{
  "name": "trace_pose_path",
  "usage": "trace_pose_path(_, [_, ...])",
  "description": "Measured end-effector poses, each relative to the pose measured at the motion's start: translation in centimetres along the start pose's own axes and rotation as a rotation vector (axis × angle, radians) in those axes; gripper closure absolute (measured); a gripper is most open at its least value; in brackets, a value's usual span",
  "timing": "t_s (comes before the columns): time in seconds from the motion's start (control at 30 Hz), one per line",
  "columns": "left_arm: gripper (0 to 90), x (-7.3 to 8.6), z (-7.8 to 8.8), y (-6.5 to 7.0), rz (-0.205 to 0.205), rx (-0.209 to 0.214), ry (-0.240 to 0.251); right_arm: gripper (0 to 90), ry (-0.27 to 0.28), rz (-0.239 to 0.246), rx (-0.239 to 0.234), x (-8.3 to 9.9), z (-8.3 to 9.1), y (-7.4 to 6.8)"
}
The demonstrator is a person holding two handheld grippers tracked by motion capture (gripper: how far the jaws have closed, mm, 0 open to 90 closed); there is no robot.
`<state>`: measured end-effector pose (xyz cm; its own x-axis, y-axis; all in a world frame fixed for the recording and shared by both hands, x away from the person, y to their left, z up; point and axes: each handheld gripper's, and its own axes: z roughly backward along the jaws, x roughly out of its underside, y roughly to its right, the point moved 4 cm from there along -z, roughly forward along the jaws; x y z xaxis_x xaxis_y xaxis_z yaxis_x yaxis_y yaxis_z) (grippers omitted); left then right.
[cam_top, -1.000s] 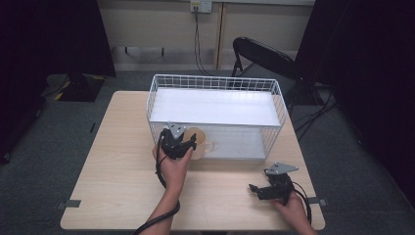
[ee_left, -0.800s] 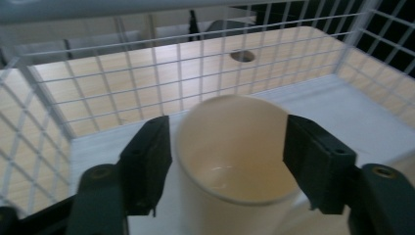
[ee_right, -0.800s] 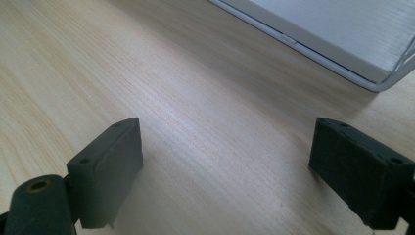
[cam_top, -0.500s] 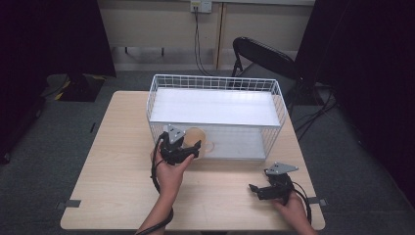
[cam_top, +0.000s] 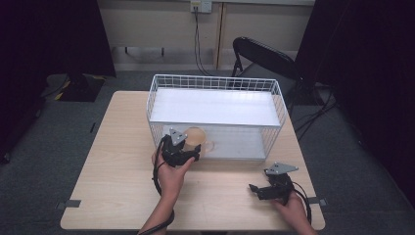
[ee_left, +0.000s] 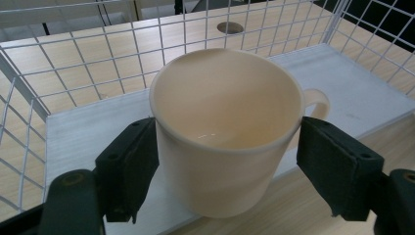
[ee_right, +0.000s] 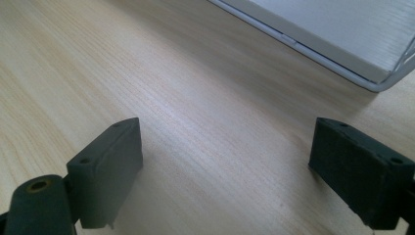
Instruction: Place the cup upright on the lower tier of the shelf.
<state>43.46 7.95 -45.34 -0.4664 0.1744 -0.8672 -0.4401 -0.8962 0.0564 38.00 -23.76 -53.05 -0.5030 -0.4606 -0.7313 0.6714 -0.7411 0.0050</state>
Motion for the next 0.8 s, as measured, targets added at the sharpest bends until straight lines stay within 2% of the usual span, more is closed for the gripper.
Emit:
trace_pose_path(0.17, [35.4, 0.30, -0.28, -0.22, 0.010, -0.002, -0.013, 11.8, 0.001, 0.001, 0.000, 0.00, 0.00, 0.01])
trace_pose_path(0.27, [36.2, 0.46, -0.41, -0.32, 0.008, -0.004, -0.021, 11.8, 0.000, 0.000, 0.000, 0.00, 0.00, 0.00])
trace_pose_path(0.4, [41.8, 0.57, -0.65, -0.37, 0.010, -0.009, -0.019, 11.8, 0.001, 0.000, 0.001, 0.00, -0.01, 0.00])
trace_pose_path(0.5, [47.0, 0.48, -0.69, -0.41, -0.001, -0.017, -0.017, 11.8, 0.001, 0.001, 0.000, 0.00, 0.00, 0.01])
trace_pose_path(0.57, [53.8, 0.42, -0.73, -0.43, -0.035, -0.027, -0.022, 11.8, 0.001, 0.001, 0.000, 0.00, 0.00, 0.01])
trace_pose_path(0.6, [55.3, 0.42, -0.73, -0.43, -0.035, -0.027, -0.022, 11.8, 0.000, 0.000, 0.000, 0.00, 0.00, 0.00])
trace_pose_path(0.8, [58.4, 0.33, -0.97, -0.52, -0.040, -0.031, -0.024, 11.8, 0.000, 0.001, 0.000, 0.00, 0.00, 0.01])
